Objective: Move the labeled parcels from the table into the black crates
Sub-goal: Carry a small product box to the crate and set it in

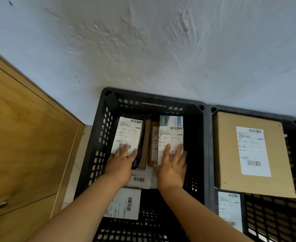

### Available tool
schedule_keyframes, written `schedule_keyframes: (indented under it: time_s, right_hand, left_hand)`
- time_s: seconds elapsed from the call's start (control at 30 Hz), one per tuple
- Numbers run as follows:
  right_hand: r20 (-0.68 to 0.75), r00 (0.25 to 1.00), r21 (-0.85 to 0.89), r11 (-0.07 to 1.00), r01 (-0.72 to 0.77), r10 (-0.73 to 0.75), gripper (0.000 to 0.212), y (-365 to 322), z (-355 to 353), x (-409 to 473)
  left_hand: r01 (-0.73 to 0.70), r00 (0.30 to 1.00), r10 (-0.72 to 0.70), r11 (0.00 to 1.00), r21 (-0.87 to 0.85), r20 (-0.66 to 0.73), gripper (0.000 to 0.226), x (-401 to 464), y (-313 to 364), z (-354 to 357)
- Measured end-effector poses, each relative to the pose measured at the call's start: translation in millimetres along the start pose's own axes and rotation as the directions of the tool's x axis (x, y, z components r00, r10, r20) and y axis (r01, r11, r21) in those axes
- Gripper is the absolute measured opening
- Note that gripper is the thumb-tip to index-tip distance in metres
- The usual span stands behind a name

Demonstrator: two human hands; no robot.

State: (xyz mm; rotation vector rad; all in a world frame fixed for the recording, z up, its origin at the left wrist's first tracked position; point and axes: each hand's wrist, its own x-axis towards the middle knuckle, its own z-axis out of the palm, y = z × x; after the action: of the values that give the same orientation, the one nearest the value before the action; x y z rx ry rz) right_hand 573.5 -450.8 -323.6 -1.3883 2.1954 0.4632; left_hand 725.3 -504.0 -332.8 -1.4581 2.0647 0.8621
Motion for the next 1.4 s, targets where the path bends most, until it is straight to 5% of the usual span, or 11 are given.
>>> schedule_keyframes:
  time_s: [0.17,0.57,0.9,1.4]
  right_hand:
    - [-0.069,0.991,-0.158,0.982,0.106,-0.118,0.083,10.4,4.4,1.9]
    - [0.024,0.974,-0.268,0.937,0.225,-0.227,0.069,21.2,-0.8,6.8]
    - [-0.076,0.974,-0.132,0.970,0.203,-0.214,0.075,-0.5,-2.6,1.9]
    - [-0.003,0.964,-0.071,0.961,0.266,-0.267,0.086,6.1,-16.0,-6.6]
  left_hand:
    - [-0.002,1.000,0.001,1.000,0.014,0.016,0.086,-0.1,0.2,-0.4]
    - [-0.024,0.999,0.022,0.999,0.040,0.047,0.079,5.0,0.6,-9.5]
    - [-0.008,0.998,0.006,0.999,0.044,0.063,0.082,1.9,1.8,-9.7]
    - [-0.037,0.993,0.028,0.996,0.078,0.116,0.072,-4.4,3.4,-29.9]
